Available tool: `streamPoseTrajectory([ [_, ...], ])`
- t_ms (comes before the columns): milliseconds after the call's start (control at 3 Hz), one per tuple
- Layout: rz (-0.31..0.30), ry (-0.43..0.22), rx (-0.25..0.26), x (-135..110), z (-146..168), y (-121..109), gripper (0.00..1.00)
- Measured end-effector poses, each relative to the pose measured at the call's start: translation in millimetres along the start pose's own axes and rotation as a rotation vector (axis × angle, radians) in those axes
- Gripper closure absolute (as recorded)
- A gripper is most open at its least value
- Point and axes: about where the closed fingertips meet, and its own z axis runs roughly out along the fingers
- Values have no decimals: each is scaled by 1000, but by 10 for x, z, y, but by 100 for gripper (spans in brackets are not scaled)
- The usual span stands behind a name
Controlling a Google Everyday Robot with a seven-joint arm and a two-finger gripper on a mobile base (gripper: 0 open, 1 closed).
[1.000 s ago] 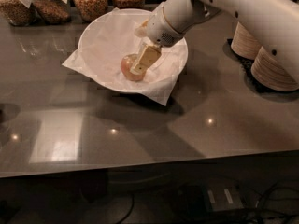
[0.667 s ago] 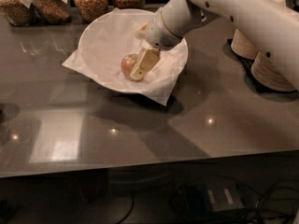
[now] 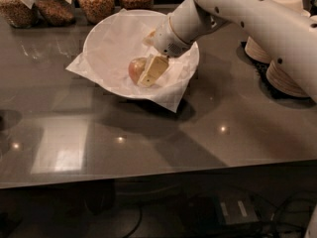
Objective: Pick apple from white bowl
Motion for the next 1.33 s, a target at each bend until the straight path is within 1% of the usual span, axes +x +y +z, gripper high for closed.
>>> streamPoseTrajectory([
  [333, 14, 0, -12, 52, 131, -25, 24],
  [667, 29, 2, -25, 90, 244, -50, 24],
  [1000, 44, 8, -39, 133, 324, -51, 24],
  [1333, 52, 18, -49, 171, 363, -47, 27],
])
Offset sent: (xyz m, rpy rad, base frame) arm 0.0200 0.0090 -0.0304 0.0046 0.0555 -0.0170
